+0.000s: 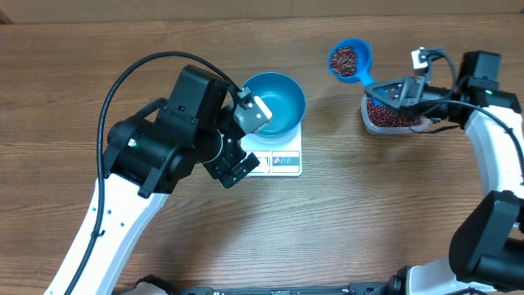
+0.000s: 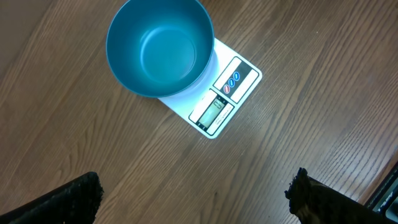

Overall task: Scoop item into bowl and weigh 150g on scale
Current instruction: 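Carry the bean-filled blue cup with the right gripper over the teal bowl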

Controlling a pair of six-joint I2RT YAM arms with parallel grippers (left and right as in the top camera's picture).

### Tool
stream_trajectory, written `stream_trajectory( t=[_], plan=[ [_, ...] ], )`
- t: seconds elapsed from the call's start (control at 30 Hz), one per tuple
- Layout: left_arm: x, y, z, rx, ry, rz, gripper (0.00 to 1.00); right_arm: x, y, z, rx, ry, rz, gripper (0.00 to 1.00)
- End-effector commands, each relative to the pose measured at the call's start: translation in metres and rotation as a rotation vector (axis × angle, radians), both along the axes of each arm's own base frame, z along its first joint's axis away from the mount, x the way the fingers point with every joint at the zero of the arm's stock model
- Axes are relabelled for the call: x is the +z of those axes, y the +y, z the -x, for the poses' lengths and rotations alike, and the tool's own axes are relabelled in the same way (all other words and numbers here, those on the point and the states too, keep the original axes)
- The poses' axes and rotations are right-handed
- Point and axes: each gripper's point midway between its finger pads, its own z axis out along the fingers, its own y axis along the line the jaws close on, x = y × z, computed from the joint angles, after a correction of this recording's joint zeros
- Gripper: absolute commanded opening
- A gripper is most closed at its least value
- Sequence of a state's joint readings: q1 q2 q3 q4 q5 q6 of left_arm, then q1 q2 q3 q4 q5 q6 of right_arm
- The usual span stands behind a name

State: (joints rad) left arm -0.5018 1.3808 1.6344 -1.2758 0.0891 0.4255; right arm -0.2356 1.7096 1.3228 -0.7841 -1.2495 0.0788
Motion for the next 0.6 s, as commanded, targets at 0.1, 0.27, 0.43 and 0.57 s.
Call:
stream_trajectory(
  t=[0.1,0.27,0.43,0.57],
  plan=[
    [0.009,0.002,-0.001,0.006,-0.022,0.009,0.99,0.009,0.033,0.004,0.084,-0.019,0.014,0.04],
    [0.008,0.002,-0.001,0.006,-0.022,0.009,0.99,0.003,0.053,0.013,0.125,0.009,0.044,0.04],
    [0.008,0.002,-0.001,0.006,-0.022,0.009,1.00,-0.009,0.067,0.019,0.138,0.036,0.132,0.04],
    [0.008,0.002,-0.001,0.006,-0.022,0.009,0.99,-0.015,0.080,0.023,0.162,0.035,0.180,0.04]
  ],
)
